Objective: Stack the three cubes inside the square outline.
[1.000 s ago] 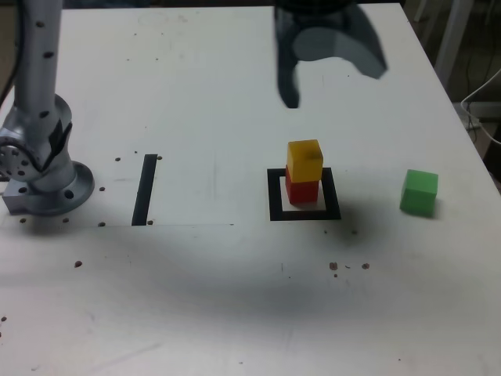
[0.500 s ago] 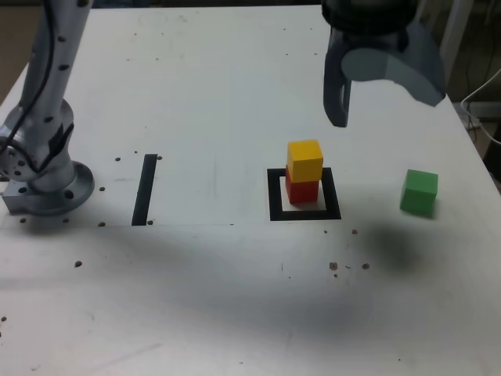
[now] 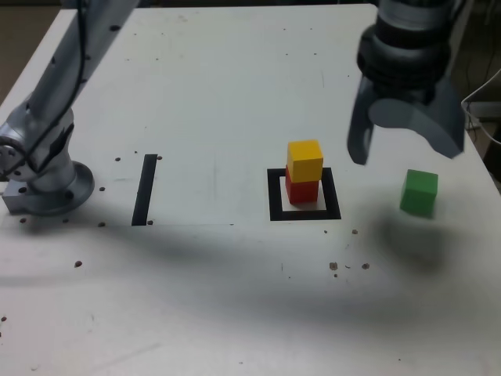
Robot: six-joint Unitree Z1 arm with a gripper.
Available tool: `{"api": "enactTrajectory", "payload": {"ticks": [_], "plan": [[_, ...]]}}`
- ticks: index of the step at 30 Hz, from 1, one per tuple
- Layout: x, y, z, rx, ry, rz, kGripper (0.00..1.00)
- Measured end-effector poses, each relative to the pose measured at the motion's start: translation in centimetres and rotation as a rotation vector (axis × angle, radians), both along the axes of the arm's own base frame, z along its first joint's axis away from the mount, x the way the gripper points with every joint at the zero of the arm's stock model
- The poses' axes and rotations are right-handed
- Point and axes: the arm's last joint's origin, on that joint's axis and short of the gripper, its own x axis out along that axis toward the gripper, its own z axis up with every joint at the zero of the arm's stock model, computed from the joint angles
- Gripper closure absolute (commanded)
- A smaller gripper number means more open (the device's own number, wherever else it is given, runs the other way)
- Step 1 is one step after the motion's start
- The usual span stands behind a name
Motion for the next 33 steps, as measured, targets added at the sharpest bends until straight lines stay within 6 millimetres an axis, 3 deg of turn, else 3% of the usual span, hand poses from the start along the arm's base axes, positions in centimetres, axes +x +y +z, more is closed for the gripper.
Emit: {"api": "enactTrajectory", "payload": {"ticks": [9,13,18,33], "plan": [[2.7,-0.4,-2.7,-0.009,-0.003,0.002,0.00],[3.7,0.6,-4.7,-0.010,0.029,0.026,0.01],[4.4,1.6,-5.8,-0.009,0.043,0.042,0.03],[4.8,1.9,-6.2,-0.036,0.032,0.047,0.30]]}}
